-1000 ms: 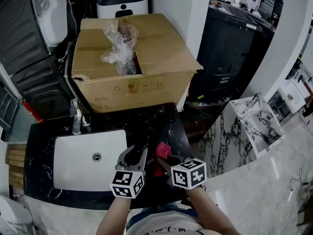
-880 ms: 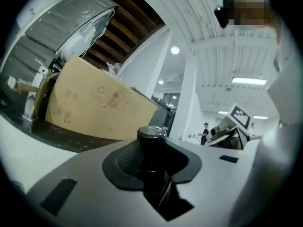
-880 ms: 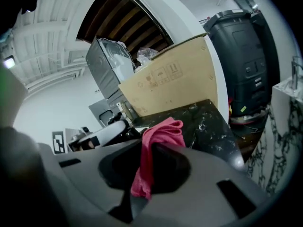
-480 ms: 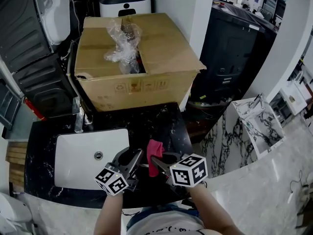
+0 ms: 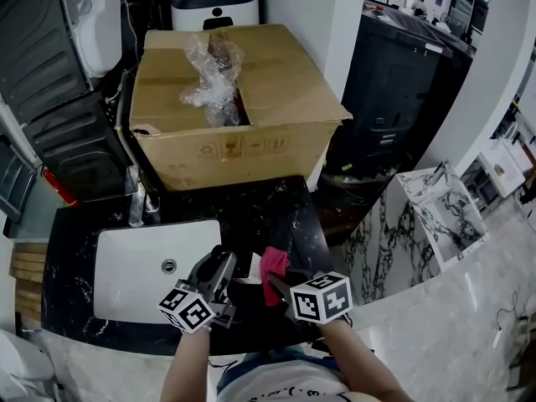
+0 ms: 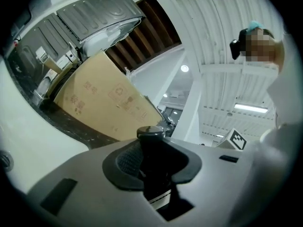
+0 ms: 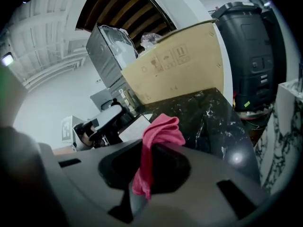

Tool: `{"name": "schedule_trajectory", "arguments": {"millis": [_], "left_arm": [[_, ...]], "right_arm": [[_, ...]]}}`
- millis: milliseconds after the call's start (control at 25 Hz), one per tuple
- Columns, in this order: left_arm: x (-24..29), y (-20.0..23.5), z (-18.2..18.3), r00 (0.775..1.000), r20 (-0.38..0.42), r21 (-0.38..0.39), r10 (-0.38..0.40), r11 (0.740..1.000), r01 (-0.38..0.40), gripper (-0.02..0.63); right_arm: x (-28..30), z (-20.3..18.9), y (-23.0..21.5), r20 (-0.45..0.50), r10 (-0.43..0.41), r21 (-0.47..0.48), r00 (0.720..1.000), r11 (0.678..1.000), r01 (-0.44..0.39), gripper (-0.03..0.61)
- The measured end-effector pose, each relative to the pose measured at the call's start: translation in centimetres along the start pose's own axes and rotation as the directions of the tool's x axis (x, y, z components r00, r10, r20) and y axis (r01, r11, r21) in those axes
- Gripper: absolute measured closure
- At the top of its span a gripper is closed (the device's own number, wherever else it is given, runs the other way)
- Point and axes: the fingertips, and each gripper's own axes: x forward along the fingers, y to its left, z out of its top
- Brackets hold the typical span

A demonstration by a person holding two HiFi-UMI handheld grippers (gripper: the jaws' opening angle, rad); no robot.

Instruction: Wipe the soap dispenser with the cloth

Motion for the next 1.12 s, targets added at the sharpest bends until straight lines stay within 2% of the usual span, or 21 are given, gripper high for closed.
{"name": "schedule_trajectory", "arguments": {"millis": [200,360,600,680,800,920,1000,1120], "left_arm": [[-0.2,0.4,0.1,1.000,0.002,-0.016,0.018,1.000,-0.018,0.505],[-0.1,0.4,0.1,1.000,0.000,-0.011,0.024,1.000,-0.024,0.506],[-0.2,0.4,0.0,0.999,-0.008,-0.004,0.042,0.999,-0.042,0.506],[-0.1,0.3,0.1,0.999,-0.008,0.000,0.045,0.999,-0.045,0.506],[-0.1,0.1,0.0,0.999,-0.013,0.013,0.045,0.999,-0.045,0.506],[0.1,-0.2,-0.2,0.999,-0.015,0.032,0.042,0.999,-0.041,0.506],[0.2,-0.5,-0.3,0.999,-0.021,0.046,0.048,0.998,-0.047,0.506],[0.7,-1.3,-0.5,0.996,-0.056,0.113,0.065,0.992,-0.059,0.506]], "right_arm": [[-0.3,4.7,1.6,0.139,0.078,0.017,0.987,0.997,-0.081,0.529],[1.2,7.1,3.0,0.172,0.146,0.045,0.974,0.987,-0.156,0.529],[2.6,6.2,0.7,0.128,0.036,0.062,0.991,0.997,-0.044,0.529],[2.4,5.1,-0.6,0.087,-0.022,0.064,0.996,0.998,0.016,0.529],[2.3,2.7,-2.8,0.003,-0.111,0.030,0.994,0.993,0.111,0.529],[2.0,1.2,-3.7,-0.043,-0.147,-0.026,0.988,0.989,0.146,0.529],[1.2,1.2,-4.0,-0.040,-0.164,-0.050,0.986,0.985,0.162,0.529],[-0.8,2.8,-4.1,0.034,-0.166,-0.020,0.986,0.986,0.167,0.529]]}}
